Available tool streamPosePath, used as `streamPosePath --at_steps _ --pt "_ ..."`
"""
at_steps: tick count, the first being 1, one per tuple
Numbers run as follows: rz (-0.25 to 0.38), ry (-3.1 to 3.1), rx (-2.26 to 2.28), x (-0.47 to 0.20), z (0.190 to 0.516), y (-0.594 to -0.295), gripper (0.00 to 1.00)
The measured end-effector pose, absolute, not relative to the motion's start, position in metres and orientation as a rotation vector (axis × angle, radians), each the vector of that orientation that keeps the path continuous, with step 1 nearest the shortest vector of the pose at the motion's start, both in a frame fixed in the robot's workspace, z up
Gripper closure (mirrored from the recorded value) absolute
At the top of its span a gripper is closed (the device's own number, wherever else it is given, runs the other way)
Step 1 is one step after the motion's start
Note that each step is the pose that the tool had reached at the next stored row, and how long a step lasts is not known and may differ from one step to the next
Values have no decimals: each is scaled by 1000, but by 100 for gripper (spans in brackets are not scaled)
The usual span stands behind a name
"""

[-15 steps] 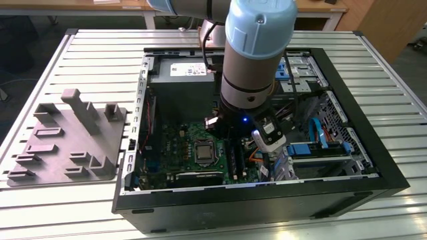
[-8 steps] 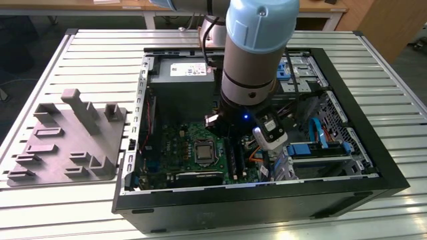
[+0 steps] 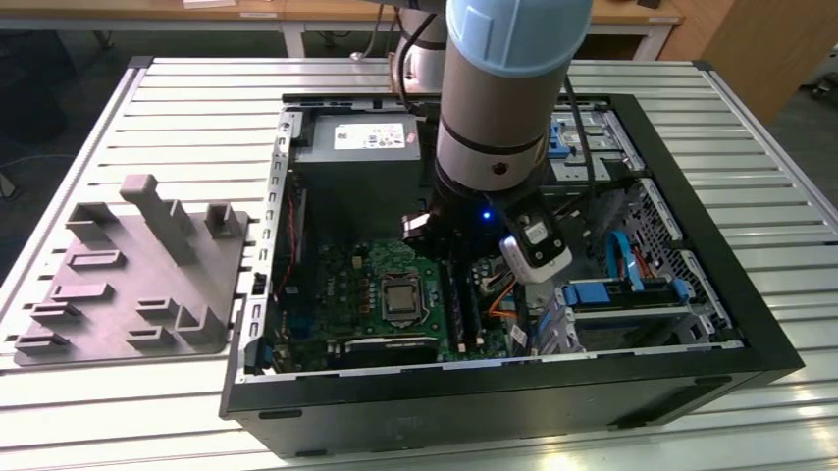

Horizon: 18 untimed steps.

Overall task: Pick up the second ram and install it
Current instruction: 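Insert the second ram into the second slot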

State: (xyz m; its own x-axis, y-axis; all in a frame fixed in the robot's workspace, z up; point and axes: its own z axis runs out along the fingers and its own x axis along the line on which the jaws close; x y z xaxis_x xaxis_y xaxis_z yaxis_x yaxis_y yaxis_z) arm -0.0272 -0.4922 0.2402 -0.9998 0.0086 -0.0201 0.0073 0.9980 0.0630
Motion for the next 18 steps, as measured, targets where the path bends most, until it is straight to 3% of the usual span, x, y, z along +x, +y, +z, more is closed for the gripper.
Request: streamPosePath --at_steps 8,10,18 --pt "91 3120 13 -27 241 -492 81" --pt "90 3120 13 -27 241 -492 89" --pt "85 3120 13 -30 241 -492 90"
